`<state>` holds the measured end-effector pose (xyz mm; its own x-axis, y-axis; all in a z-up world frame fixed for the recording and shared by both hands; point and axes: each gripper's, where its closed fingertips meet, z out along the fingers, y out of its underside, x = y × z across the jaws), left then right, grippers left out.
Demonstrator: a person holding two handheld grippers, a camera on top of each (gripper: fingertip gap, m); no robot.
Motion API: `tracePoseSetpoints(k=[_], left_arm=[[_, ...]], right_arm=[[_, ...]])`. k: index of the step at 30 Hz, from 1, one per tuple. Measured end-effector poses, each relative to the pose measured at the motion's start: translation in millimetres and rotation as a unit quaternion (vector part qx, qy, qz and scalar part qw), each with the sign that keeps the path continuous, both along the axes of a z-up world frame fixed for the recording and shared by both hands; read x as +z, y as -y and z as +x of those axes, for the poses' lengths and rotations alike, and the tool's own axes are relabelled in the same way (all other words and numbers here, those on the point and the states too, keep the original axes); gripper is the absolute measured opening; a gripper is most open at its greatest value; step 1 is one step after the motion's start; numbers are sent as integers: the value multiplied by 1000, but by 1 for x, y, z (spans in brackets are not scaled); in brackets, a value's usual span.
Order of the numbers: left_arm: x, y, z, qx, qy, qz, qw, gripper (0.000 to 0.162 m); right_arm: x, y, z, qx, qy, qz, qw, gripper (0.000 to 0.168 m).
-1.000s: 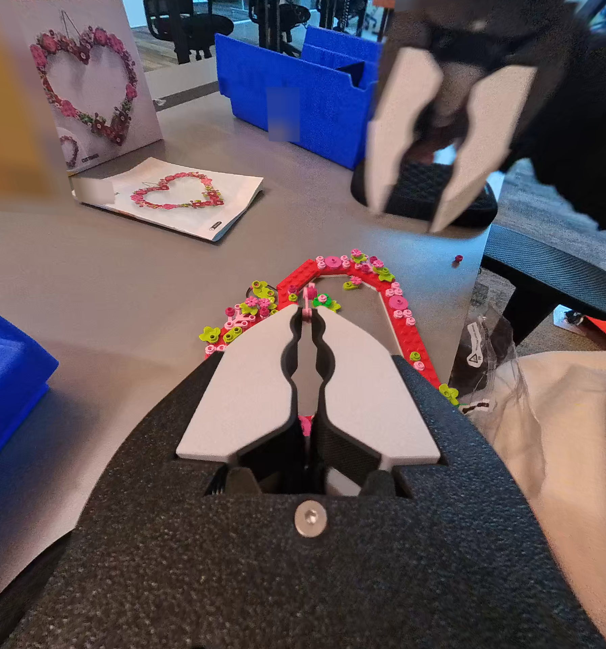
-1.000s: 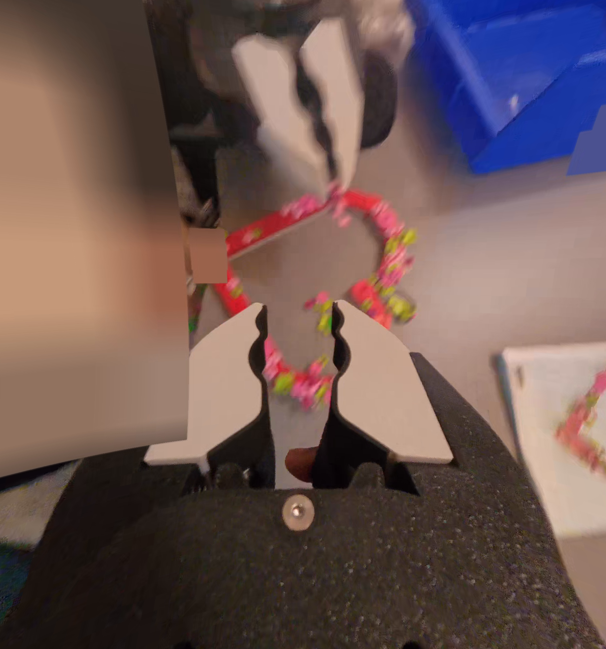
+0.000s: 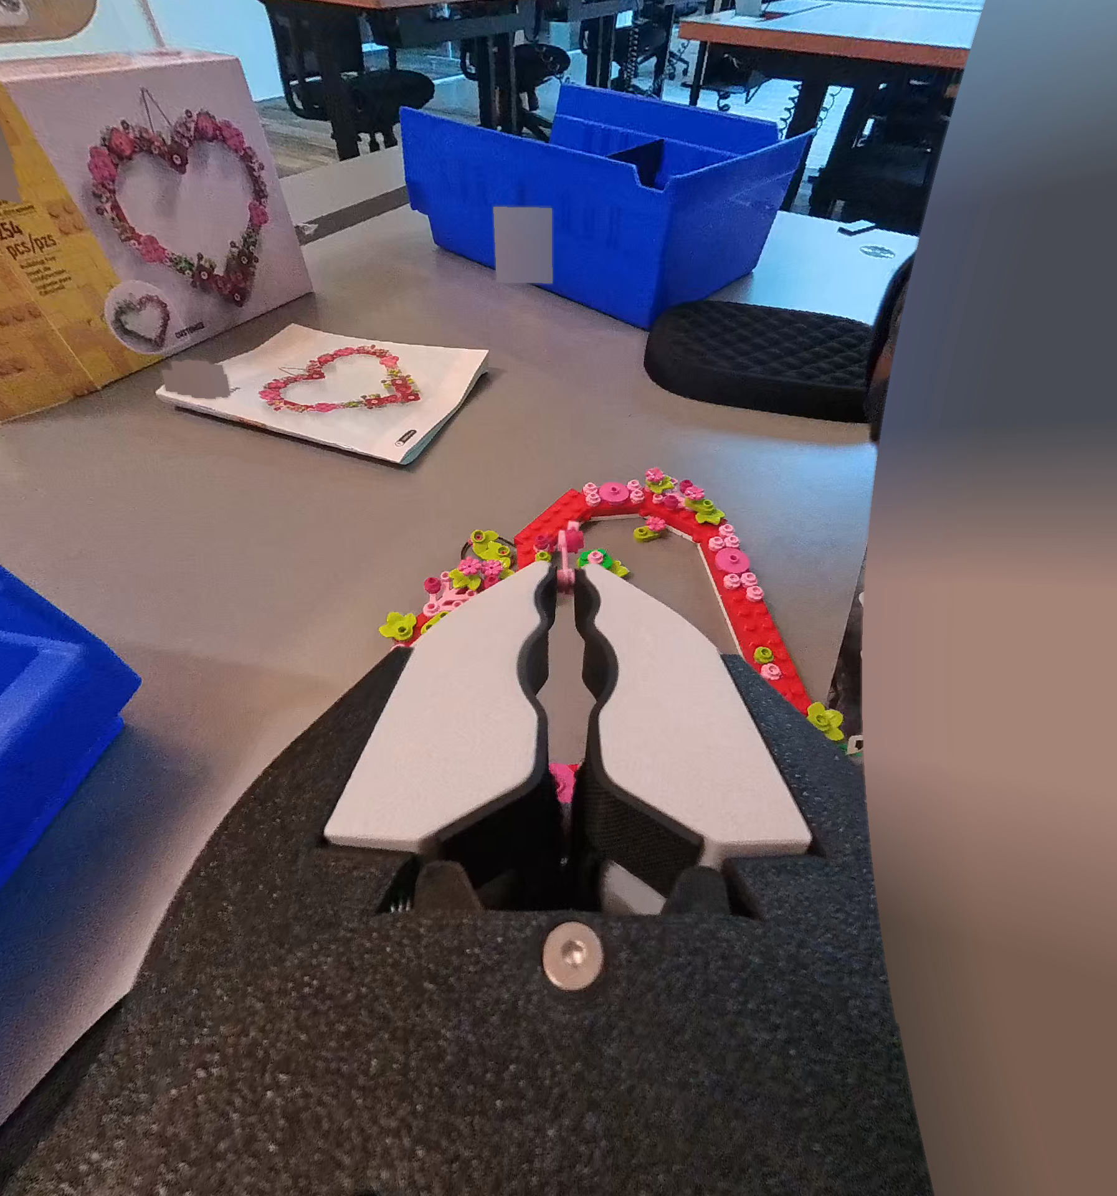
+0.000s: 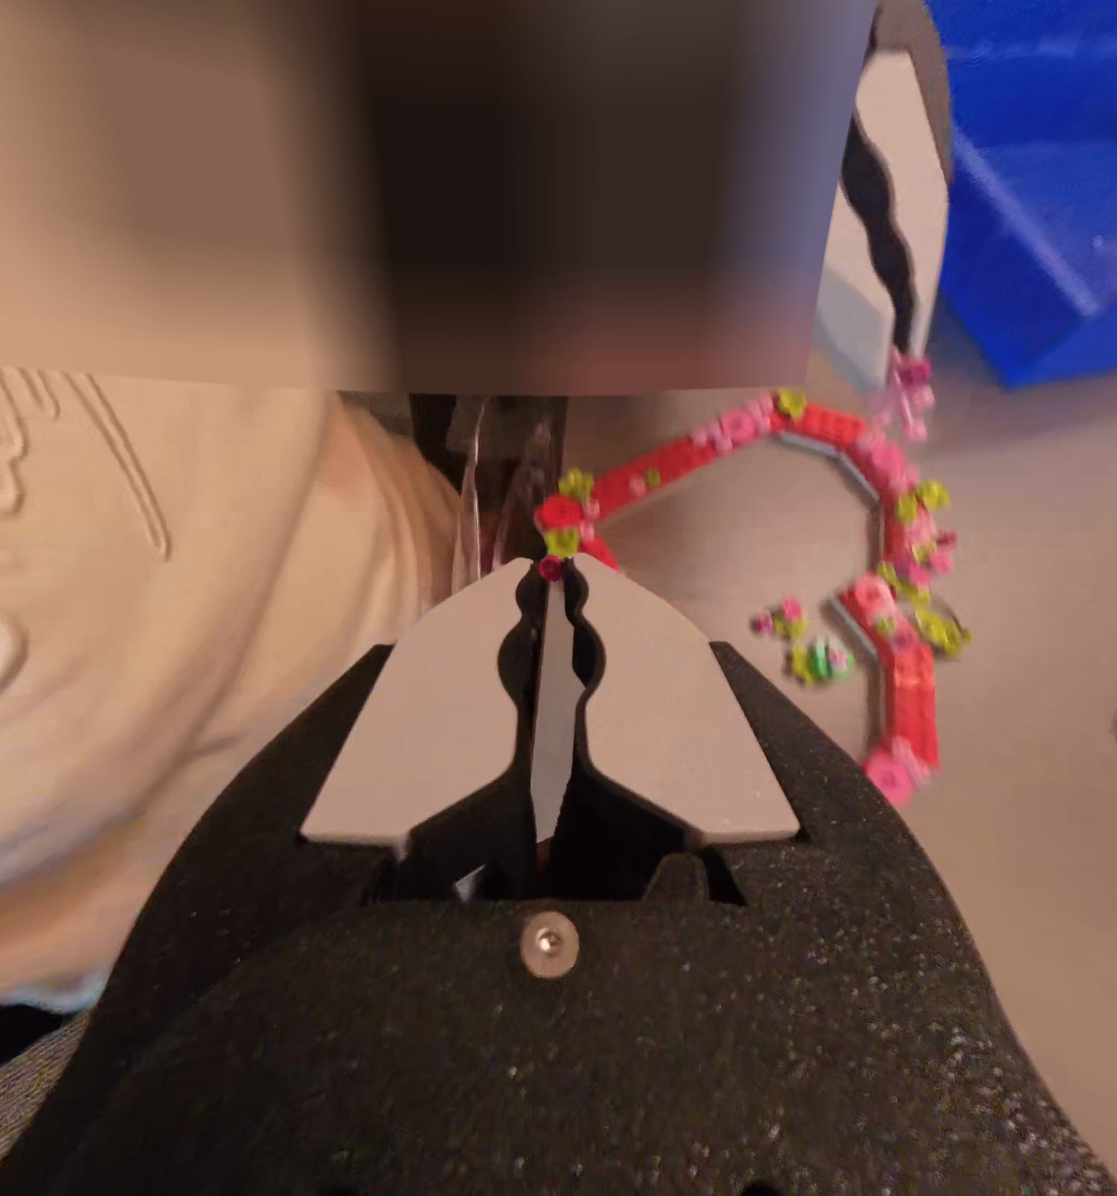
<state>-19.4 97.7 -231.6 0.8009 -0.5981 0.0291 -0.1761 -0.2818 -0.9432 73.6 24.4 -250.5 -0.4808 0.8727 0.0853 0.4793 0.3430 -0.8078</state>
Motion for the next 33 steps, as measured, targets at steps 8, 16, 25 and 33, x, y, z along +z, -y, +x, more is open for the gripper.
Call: tracePoseSetpoints(k=[8,16,25,33], left_arm=[[2,2,-1,-2,-4,7,1000,4],[3,4,1,-7,-2,8,1000,5],[4,9,8,-29,26,-1,999,4],[2,16,25,-78,89,-46,992,4]], right_arm=[[-38,47,-7,97,115,1,989,7],[-57,47,4,100,173,32,979,16],[-44,40,5,104,140,44,984,27],[35,-43,-51,-106,-132,161,972,17]])
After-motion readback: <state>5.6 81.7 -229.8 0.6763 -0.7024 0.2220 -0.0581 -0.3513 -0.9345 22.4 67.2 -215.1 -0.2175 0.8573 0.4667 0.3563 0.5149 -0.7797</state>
